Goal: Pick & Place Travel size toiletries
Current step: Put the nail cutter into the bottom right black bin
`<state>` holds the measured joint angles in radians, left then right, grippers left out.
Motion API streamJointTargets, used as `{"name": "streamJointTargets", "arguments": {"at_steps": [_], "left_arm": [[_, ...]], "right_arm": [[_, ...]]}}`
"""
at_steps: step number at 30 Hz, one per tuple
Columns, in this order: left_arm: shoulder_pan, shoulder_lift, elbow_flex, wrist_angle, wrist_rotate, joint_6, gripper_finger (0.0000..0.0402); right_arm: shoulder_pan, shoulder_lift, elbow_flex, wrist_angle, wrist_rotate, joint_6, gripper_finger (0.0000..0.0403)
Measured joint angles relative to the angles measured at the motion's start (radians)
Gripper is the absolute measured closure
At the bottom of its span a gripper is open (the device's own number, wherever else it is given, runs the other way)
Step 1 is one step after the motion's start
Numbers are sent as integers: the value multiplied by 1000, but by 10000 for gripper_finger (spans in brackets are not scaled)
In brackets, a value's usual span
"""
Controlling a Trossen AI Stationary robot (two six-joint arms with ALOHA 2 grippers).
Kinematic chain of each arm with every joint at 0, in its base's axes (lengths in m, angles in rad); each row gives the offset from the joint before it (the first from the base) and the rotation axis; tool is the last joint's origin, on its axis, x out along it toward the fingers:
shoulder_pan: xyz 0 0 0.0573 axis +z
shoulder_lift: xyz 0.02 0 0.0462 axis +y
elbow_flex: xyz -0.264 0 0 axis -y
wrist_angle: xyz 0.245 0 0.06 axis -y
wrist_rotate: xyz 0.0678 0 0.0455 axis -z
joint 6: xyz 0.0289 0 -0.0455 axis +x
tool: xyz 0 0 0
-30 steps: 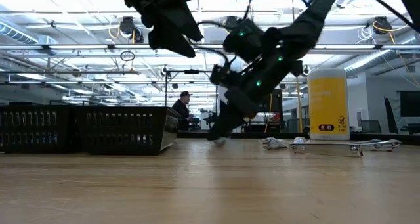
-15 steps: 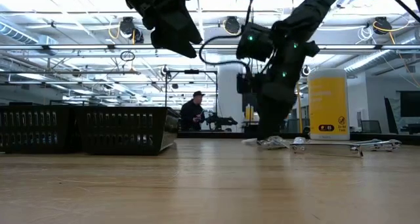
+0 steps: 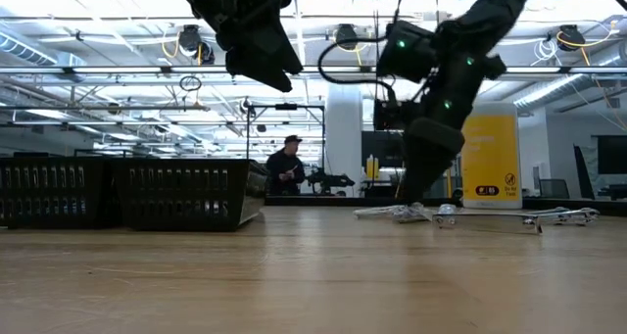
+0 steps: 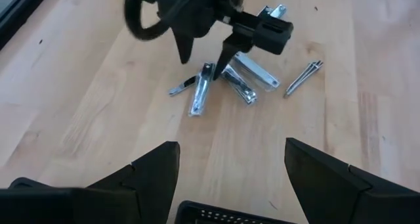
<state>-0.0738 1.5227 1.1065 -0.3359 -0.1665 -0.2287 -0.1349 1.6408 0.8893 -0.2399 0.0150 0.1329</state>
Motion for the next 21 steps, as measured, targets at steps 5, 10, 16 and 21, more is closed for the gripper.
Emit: {"name": "streamJointTargets", "arguments": {"at_steps": [5,10,16,21], "left_arm": [[2,0,0,0,0,-1,130],[3,0,0,7,-5,-1,130],[2,0,-1,15,-20,-10,130],[2,0,-1,19,-20,-17,130]], "right_arm": [[-7,-2,-96,187,-45,10,181],[-9,-2,-162,322,-46,11,181],[-10,34,-181,372,-44,3,182],[-11,58,-181,364,-61,16,208]]}}
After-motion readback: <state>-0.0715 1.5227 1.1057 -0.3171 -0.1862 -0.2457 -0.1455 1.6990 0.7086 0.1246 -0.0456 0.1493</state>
